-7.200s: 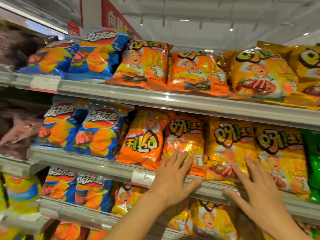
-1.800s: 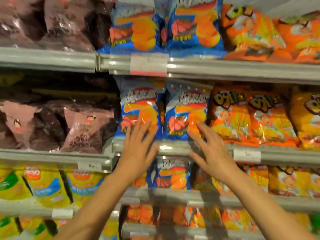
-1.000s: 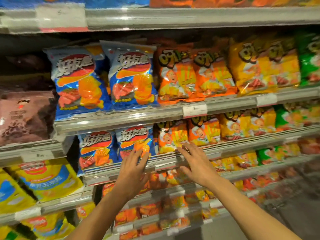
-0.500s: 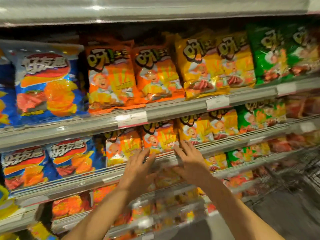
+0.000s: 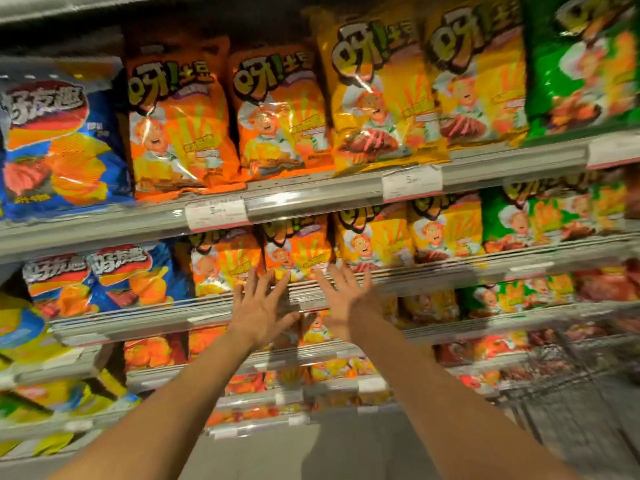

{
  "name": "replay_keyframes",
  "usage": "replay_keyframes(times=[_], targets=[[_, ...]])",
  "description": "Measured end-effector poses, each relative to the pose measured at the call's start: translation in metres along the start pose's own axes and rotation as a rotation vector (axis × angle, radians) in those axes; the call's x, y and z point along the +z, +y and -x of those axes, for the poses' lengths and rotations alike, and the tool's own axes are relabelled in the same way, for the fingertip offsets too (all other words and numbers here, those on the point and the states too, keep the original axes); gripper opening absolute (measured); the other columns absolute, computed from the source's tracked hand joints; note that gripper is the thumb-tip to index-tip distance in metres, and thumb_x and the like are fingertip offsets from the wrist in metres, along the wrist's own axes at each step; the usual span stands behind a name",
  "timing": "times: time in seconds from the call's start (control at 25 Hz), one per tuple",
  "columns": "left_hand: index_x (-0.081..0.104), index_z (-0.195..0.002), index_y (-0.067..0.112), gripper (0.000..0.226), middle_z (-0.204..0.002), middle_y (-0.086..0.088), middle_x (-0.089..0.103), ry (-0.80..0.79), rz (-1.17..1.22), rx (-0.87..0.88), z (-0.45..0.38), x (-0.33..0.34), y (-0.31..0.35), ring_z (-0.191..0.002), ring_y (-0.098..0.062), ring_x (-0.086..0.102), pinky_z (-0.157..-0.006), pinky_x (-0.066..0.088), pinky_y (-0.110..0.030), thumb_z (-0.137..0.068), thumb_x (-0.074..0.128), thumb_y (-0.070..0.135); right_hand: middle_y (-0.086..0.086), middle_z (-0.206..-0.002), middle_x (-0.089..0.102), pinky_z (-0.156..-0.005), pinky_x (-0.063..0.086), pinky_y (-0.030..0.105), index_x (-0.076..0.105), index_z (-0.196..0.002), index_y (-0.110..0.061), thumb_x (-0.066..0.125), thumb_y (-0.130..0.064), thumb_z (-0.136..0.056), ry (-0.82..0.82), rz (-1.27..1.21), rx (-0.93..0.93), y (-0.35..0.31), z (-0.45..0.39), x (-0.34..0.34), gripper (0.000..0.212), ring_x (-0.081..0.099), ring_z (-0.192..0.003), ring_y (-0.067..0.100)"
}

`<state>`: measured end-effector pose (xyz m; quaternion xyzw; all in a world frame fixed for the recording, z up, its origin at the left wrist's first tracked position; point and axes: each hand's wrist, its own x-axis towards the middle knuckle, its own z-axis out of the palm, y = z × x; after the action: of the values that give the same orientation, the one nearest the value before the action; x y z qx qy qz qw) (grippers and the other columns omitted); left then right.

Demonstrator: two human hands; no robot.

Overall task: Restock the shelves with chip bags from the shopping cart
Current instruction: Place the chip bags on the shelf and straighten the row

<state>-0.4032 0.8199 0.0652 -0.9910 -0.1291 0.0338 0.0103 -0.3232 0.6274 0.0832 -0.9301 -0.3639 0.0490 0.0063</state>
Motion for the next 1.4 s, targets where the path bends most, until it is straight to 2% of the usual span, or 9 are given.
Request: replay_keyframes(times=[0.28,0.4,0.48,0.64,0.72,0.88,1.12,1.28,1.4], targets=[[0.003,-0.161,0.032,0.117,-0.170,-0.004,0.014,0.105,0.006,0.068,0.007,0.010,-0.009,-0.156,-0.035,-0.011,-0.123,0.005,-0.057,-0.064,-0.009,0.097,0.016,-0.134,0.060,-0.103,0.048,0.048,0.062,-0.134,-0.011,0.058,-0.016,-0.078,0.515,-0.314,0.025,0.044,0.035,-0.004,0.056,0.054,-0.125,0.035],[-0.004,-0.160,0.024,0.118,-0.170,-0.004,0.012,0.082,-0.011,0.045,0.009,0.011,-0.012,-0.156,-0.033,-0.011,-0.123,0.004,-0.056,-0.065,-0.015,0.094,0.020,-0.145,0.050,-0.104,0.049,0.047,0.055,-0.141,-0.010,0.056,-0.012,-0.076,0.575,-0.292,0.180,0.083,0.050,-0.006,0.065,0.046,-0.135,0.036],[-0.013,-0.156,0.021,0.103,-0.170,-0.005,0.010,0.056,-0.004,0.018,0.012,0.000,0.004,-0.157,-0.035,-0.006,-0.123,0.012,-0.060,-0.082,0.015,0.087,0.025,-0.149,0.046,-0.102,0.049,0.050,0.051,-0.145,-0.007,0.063,-0.016,-0.078,0.626,-0.300,0.255,0.112,0.059,-0.002,0.069,0.043,-0.138,0.041],[0.038,-0.154,0.009,0.081,-0.151,-0.022,0.046,0.281,-0.002,0.358,0.008,-0.036,0.087,-0.141,-0.052,0.039,-0.103,0.044,-0.067,-0.088,0.057,0.052,0.017,-0.168,0.006,-0.123,0.021,0.050,0.013,-0.161,-0.022,0.057,-0.047,-0.094,0.445,-0.276,0.346,0.167,0.065,0.000,0.084,0.008,-0.155,0.034],[0.031,-0.157,0.012,0.083,-0.159,-0.018,0.036,0.293,0.006,0.433,-0.004,-0.050,0.135,-0.148,-0.048,0.029,-0.111,0.040,-0.062,-0.090,0.066,0.046,0.011,-0.169,-0.011,-0.125,0.011,0.053,-0.004,-0.161,-0.029,0.051,-0.051,-0.098,0.287,-0.242,0.372,0.189,0.064,-0.004,0.086,-0.007,-0.155,0.033],[-0.009,-0.160,0.027,0.088,-0.170,-0.003,-0.006,0.096,-0.063,0.289,-0.034,-0.045,0.210,-0.156,-0.034,-0.007,-0.127,0.011,-0.046,-0.099,0.042,0.062,0.010,-0.169,-0.010,-0.121,0.008,0.061,-0.002,-0.160,-0.033,0.053,-0.050,-0.097,0.185,-0.211,0.303,0.221,0.078,0.003,0.086,-0.012,-0.154,0.039],[-0.006,-0.160,0.019,0.112,-0.170,-0.006,-0.005,0.032,-0.073,0.107,-0.046,-0.025,0.230,-0.155,-0.039,-0.013,-0.125,0.005,-0.048,-0.071,0.013,0.084,0.005,-0.168,-0.013,-0.118,-0.001,0.069,-0.002,-0.159,-0.038,0.054,-0.035,-0.097,0.079,-0.188,0.154,0.281,0.090,0.010,0.084,-0.022,-0.150,0.042],[-0.008,-0.158,0.016,0.107,-0.170,-0.006,-0.008,0.046,-0.045,0.062,-0.044,-0.014,0.233,-0.153,-0.033,-0.021,-0.126,0.008,-0.054,-0.087,0.039,0.080,0.005,-0.169,-0.011,-0.118,0.002,0.070,-0.007,-0.159,-0.036,0.062,-0.034,-0.094,0.103,-0.209,0.133,0.281,0.087,0.022,0.094,-0.025,-0.149,0.045],[-0.002,-0.159,0.014,0.112,-0.169,-0.005,-0.007,0.123,-0.034,0.019,-0.040,0.000,0.240,-0.154,-0.031,-0.019,-0.126,0.010,-0.055,-0.079,0.014,0.091,0.005,-0.168,-0.018,-0.116,-0.007,0.070,-0.017,-0.155,-0.039,0.066,-0.031,-0.093,0.178,-0.232,0.121,0.283,0.084,0.039,0.104,-0.035,-0.144,0.043]])
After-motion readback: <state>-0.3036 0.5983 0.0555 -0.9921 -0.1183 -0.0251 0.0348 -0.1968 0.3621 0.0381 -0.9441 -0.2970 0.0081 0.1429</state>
